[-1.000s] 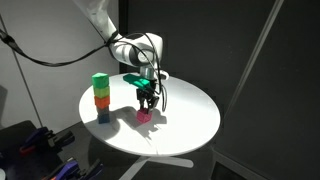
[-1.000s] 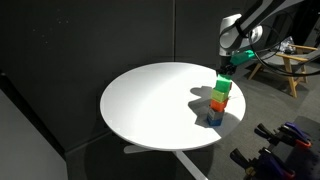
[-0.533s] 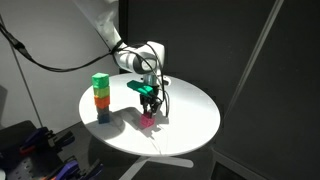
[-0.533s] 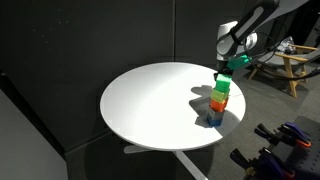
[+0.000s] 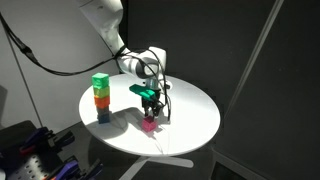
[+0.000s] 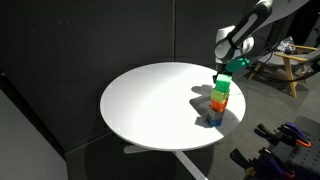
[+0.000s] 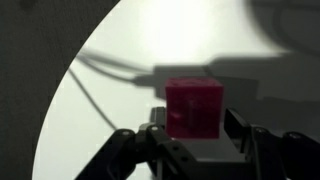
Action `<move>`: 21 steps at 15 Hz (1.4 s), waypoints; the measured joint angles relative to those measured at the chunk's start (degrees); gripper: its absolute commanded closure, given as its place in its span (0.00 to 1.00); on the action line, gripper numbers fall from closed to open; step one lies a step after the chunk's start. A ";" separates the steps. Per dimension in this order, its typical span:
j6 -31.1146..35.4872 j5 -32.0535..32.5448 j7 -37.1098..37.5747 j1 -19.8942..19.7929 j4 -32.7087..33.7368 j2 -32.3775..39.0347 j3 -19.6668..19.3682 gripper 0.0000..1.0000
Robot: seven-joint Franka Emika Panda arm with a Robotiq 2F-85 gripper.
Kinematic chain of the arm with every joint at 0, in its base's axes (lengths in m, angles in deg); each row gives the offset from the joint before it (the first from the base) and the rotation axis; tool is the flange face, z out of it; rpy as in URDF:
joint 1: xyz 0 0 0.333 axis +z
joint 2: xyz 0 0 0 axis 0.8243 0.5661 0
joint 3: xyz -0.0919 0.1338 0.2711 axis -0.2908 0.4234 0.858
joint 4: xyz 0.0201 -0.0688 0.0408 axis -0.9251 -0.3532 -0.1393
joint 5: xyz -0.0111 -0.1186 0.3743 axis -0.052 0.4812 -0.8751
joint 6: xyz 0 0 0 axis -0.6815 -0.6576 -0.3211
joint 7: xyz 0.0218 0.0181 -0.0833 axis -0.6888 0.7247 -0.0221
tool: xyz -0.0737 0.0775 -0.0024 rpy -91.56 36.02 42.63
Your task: Lift the pink building block and put it on the table
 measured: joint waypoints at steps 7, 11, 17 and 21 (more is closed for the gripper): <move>-0.41 0.00 0.01 0.00 0.20 0.20 -0.08 0.00; -2.68 0.00 0.02 0.18 -0.74 -1.88 -0.09 0.00; -7.34 0.00 0.04 1.10 -5.50 -9.53 -0.05 0.00; -10.37 0.00 0.45 1.93 -8.90 -14.96 0.02 0.00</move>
